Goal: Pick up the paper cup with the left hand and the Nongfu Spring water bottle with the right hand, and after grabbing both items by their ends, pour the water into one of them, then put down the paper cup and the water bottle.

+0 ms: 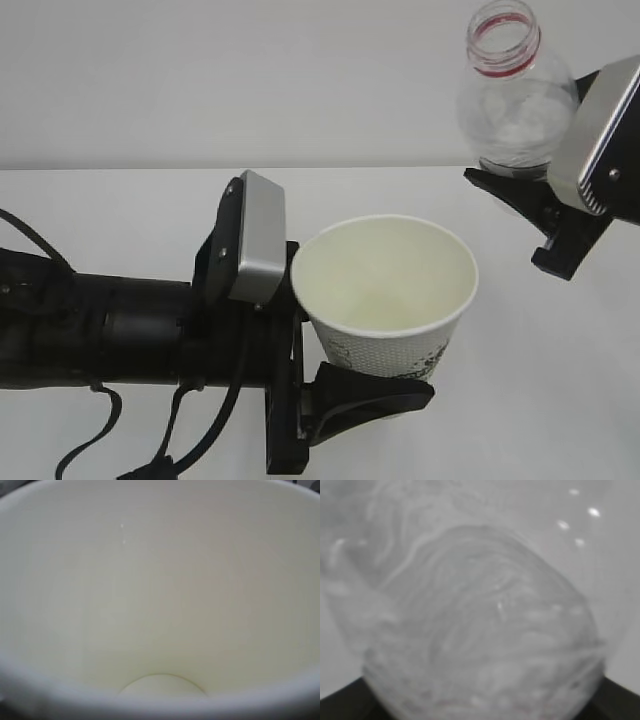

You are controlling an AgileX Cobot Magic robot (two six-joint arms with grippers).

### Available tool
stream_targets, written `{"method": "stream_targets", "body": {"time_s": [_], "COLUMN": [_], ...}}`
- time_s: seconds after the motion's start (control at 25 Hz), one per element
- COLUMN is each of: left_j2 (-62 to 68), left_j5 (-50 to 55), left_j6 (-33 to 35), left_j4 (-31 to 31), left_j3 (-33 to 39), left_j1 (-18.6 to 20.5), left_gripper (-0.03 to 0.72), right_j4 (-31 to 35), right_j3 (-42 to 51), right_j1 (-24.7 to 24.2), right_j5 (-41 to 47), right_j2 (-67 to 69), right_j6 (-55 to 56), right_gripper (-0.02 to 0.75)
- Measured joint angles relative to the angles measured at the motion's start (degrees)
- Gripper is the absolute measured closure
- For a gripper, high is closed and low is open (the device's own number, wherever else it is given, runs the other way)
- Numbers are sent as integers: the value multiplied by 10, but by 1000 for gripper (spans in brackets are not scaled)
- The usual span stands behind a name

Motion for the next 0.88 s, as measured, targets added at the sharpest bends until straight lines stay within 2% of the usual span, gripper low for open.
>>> {"method": "stream_targets", "body": {"time_s": [0.44,0.88], "left_j2": [0,0], "left_j5": [9,-11], "left_j6": [10,10], "left_j4": [0,44], "left_j3": [0,0], "left_j1": [0,0], "left_gripper": [142,142], "right_j4": [-1,-1], "right_j3": [-10,-10], "right_j1": [0,0], "right_j5": [0,0], "right_j2": [0,0], "right_j6": [-88,-153], "right_gripper": [233,233]}}
